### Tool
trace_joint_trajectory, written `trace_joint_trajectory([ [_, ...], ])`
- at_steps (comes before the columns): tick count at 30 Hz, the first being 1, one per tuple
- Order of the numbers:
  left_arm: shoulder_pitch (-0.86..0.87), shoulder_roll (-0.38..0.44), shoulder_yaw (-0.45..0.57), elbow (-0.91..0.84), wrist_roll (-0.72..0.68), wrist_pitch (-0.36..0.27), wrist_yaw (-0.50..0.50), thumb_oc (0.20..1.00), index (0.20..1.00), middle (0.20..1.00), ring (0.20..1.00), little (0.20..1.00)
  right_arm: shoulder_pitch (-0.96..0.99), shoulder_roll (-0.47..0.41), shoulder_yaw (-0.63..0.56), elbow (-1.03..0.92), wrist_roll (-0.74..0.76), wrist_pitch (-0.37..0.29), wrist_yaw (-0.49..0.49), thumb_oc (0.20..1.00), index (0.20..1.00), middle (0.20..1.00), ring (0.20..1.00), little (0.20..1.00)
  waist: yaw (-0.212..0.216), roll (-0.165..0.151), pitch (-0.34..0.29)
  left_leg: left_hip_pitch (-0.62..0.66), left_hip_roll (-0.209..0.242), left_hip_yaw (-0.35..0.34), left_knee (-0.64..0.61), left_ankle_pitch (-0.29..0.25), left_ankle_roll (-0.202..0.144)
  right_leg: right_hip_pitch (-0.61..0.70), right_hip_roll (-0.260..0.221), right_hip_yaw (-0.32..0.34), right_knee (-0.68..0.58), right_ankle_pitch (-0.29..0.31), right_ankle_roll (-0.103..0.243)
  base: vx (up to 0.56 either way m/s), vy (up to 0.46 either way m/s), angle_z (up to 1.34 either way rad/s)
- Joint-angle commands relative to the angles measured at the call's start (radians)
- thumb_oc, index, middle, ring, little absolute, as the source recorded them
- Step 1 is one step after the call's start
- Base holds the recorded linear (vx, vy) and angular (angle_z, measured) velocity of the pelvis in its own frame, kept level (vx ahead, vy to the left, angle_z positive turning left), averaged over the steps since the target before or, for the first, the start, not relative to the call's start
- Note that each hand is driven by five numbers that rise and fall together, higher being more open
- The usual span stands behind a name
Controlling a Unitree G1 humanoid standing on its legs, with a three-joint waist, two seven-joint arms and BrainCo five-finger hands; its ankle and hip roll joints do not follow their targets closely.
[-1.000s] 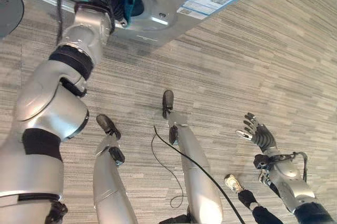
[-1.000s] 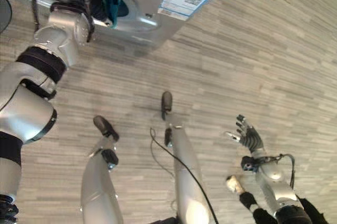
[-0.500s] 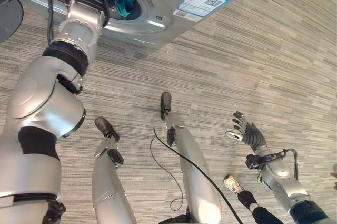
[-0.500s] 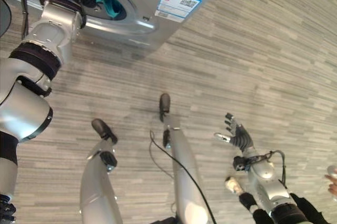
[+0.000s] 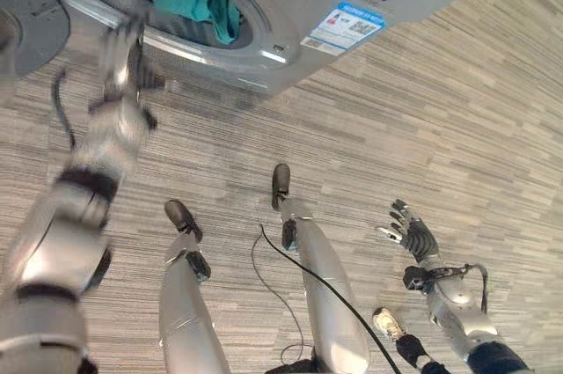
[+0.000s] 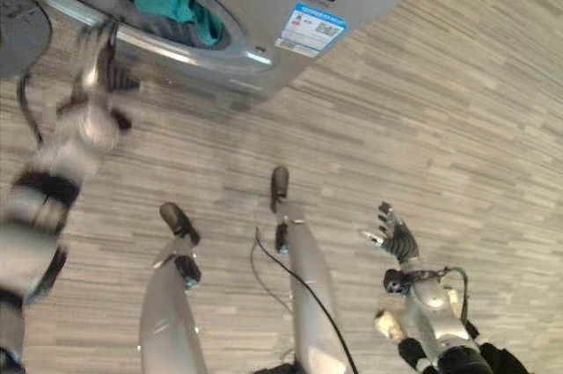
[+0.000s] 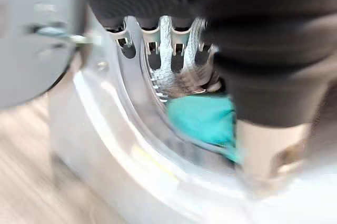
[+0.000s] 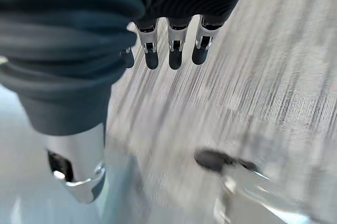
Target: Grab the laundry basket,head to the washer,open it,put in the laundry and shut it.
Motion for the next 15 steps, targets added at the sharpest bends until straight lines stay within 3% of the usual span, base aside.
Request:
trace_joint_trajectory([
  [1, 0.119, -0.107, 0.054, 0.053, -0.029, -0.041, -0.092, 1.0, 1.0, 1.0, 1.0, 1.0, 0.062, -0.041, -0.072, 0.016, -0.016, 0.043, -0.029, 1.0, 1.0, 1.0, 1.0, 1.0, -0.003, 0.033, -0.049, 0.062, 0.01, -0.053, 0.02, -0.1, 0.007, 0.107, 0.004, 0.014, -0.082, -0.012, 0.082, 0.12, 0.137, 0.1],
  [2, 0.272, -0.181, 0.073, 0.05, -0.041, -0.043, -0.142, 1.0, 1.0, 1.0, 1.0, 1.0, 0.065, -0.019, -0.129, 0.062, -0.024, 0.067, -0.036, 1.0, 1.0, 1.0, 1.0, 1.0, 0.012, 0.047, -0.061, 0.152, 0.001, -0.041, 0.002, -0.11, 0.012, 0.192, 0.002, 0.017, -0.092, -0.02, 0.082, 0.1, 0.103, 0.12],
  [5, 0.397, -0.248, 0.079, 0.08, -0.036, -0.04, -0.189, 1.0, 1.0, 1.0, 1.0, 1.0, 0.072, -0.02, -0.192, 0.079, -0.046, 0.086, -0.049, 1.0, 1.0, 1.0, 1.0, 1.0, 0.026, 0.059, -0.065, 0.27, -0.012, -0.031, -0.031, -0.116, 0.015, 0.303, -0.001, 0.022, -0.11, -0.032, 0.085, 0.13, 0.122, 0.01],
  [9, 0.591, -0.347, 0.106, 0.119, -0.089, -0.032, -0.251, 1.0, 1.0, 1.0, 1.0, 1.0, 0.044, -0.04, -0.305, 0.093, -0.061, 0.081, -0.096, 1.0, 1.0, 1.0, 1.0, 1.0, 0.053, 0.097, -0.119, 0.496, -0.03, -0.022, -0.124, -0.112, 0.018, 0.517, -0.014, 0.008, -0.153, -0.053, 0.097, 0.18, 0.091, -0.01],
  [15, 0.658, -0.418, 0.128, 0.232, -0.072, -0.019, -0.26, 1.0, 1.0, 1.0, 1.0, 1.0, 0.018, -0.064, -0.387, 0.016, -0.099, 0.068, -0.149, 1.0, 1.0, 1.0, 1.0, 1.0, 0.076, 0.118, -0.182, 0.65, -0.059, -0.019, -0.231, -0.075, 0.027, 0.666, -0.028, -0.025, -0.213, -0.051, 0.1, 0.09, 0.029, 0.07],
])
